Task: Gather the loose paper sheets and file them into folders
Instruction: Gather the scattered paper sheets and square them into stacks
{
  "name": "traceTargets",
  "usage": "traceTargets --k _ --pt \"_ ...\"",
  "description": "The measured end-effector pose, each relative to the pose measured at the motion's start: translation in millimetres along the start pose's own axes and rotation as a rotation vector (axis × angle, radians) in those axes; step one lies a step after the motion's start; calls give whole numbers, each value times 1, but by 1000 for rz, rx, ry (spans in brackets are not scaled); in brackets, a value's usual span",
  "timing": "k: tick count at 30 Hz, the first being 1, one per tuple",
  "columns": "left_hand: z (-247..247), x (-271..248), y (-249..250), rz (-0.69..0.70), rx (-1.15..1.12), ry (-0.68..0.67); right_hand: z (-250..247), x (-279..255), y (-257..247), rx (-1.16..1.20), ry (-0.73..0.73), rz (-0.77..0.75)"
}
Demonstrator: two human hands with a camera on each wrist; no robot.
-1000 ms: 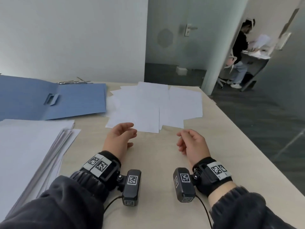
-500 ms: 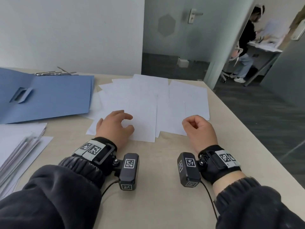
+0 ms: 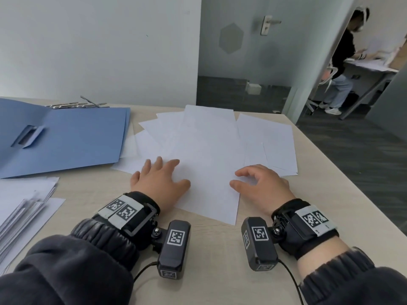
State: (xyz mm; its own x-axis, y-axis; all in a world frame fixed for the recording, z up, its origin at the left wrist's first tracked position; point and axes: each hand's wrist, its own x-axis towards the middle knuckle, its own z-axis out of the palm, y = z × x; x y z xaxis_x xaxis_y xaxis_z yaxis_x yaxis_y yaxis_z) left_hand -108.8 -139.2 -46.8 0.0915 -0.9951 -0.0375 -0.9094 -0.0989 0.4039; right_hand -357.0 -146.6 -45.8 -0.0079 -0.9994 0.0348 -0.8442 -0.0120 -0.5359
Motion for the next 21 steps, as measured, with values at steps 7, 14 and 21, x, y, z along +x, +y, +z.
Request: traceTargets --k 7,14,21 --pt "-5 -2 0 -11 33 58 -10 1 9 63 144 55" --pt "-2 1 -5 16 61 -61 -15 8 22 -70 -1 131" --pt "-3 -19 -8 67 24 -68 -12 -16 21 -119 -64 138"
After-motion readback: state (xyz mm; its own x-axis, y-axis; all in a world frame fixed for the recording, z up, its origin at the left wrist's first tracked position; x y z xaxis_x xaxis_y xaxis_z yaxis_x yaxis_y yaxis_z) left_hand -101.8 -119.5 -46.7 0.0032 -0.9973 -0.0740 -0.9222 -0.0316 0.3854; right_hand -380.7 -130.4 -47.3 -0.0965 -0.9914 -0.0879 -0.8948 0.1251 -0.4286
